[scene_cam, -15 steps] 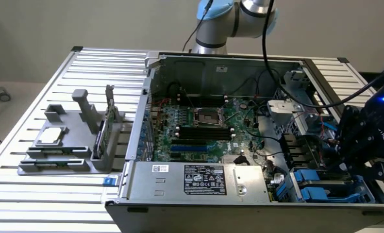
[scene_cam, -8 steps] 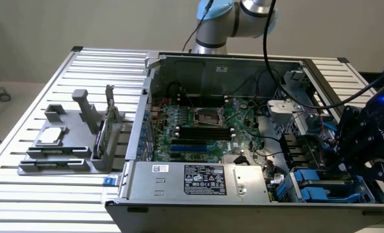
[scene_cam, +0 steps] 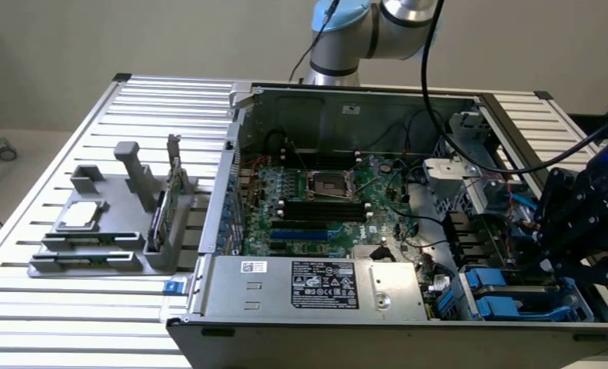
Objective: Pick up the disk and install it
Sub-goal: 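Insert the second disk wire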
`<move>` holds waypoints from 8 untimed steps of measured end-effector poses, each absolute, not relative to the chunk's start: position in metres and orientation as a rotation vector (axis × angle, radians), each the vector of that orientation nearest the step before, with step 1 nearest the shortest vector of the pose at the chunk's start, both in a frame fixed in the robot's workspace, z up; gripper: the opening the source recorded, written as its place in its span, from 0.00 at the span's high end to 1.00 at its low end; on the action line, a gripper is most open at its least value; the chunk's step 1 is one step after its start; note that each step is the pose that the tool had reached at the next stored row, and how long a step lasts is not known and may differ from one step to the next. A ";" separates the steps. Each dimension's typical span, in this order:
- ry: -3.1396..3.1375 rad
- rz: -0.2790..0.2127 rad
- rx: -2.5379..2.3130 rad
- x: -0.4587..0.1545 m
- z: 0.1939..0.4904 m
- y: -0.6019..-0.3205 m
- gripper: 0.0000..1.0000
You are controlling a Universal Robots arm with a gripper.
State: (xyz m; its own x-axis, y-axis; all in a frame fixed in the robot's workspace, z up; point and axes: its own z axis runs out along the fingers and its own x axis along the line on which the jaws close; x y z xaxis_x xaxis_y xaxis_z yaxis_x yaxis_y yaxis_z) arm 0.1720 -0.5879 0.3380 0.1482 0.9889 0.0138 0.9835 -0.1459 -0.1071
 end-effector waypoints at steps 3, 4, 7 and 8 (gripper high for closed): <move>-1.991 0.091 -2.310 0.172 0.338 -0.589 0.84; -1.991 0.091 -2.310 0.172 0.338 -0.589 0.84; -1.991 0.091 -2.310 0.172 0.338 -0.589 0.84; -1.991 0.091 -2.310 0.172 0.338 -0.589 0.84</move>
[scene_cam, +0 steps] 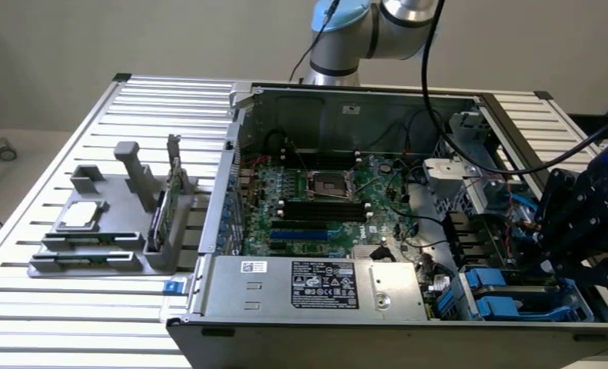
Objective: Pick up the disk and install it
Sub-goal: 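Insert the second disk wire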
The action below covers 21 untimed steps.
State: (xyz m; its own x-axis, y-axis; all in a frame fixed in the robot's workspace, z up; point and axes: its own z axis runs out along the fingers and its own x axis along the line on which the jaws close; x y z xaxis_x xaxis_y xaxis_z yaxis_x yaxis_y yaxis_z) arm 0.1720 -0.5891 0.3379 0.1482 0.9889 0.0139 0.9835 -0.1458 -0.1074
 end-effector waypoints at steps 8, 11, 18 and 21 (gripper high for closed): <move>-1.991 0.091 -2.310 0.172 0.337 -0.590 0.84; -1.991 0.091 -2.310 0.172 0.336 -0.590 0.84; -1.991 0.091 -2.310 0.172 0.335 -0.590 0.84; -1.991 0.092 -2.310 0.172 0.335 -0.590 0.84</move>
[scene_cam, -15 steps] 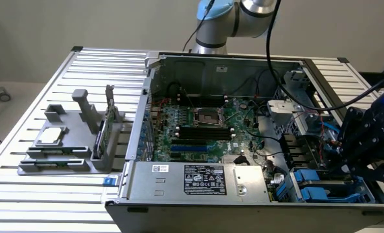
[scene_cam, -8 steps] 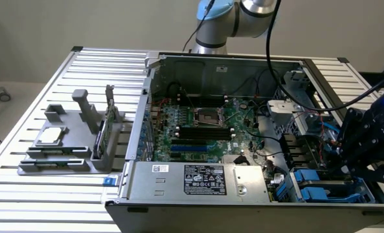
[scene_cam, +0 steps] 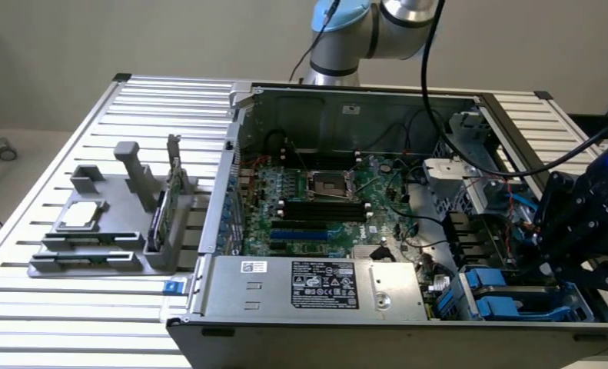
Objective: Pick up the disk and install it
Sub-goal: 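Insert the second disk wire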
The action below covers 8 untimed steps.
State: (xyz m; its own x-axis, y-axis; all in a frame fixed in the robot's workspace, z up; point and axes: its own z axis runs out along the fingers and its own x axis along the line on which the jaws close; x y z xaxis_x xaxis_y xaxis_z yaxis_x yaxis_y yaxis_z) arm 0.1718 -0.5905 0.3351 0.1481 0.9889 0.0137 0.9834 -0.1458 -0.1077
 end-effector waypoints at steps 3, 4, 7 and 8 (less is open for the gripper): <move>-1.991 0.092 -2.310 0.173 0.335 -0.591 0.84; -1.991 0.092 -2.309 0.173 0.335 -0.591 0.84; -1.991 0.093 -2.310 0.174 0.335 -0.590 0.84; -1.991 0.093 -2.310 0.174 0.335 -0.590 0.84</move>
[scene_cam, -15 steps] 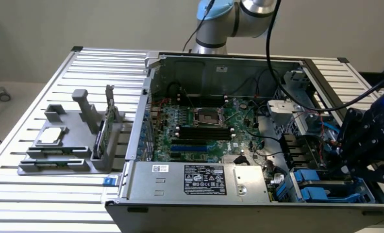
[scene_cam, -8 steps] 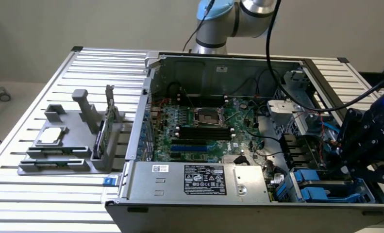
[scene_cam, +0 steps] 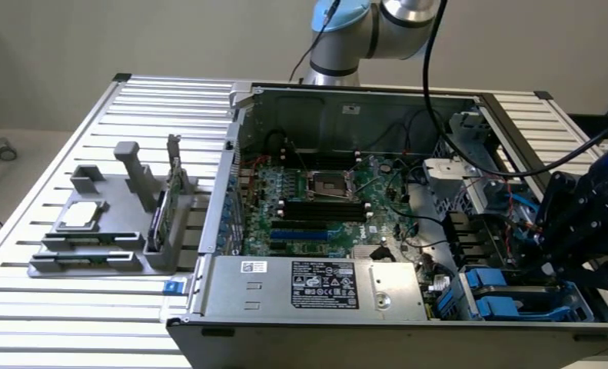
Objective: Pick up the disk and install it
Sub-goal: 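Insert the second disk wire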
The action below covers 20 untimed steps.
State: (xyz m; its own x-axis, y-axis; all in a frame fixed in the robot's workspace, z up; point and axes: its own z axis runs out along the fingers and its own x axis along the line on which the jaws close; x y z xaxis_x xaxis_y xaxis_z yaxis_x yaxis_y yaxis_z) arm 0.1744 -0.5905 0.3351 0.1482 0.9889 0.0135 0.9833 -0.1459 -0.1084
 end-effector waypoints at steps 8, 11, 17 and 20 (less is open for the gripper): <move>-1.991 0.093 -2.310 0.174 0.332 -0.590 0.84; -1.991 0.093 -2.310 0.174 0.331 -0.590 0.84; -1.990 0.093 -2.309 0.174 0.331 -0.590 0.84; -1.990 0.094 -2.308 0.174 0.336 -0.591 0.82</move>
State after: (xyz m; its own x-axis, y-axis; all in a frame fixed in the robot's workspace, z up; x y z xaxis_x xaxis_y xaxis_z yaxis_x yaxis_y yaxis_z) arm 0.1741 -0.5905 0.3356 0.1481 0.9889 0.0136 0.9832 -0.1457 -0.1102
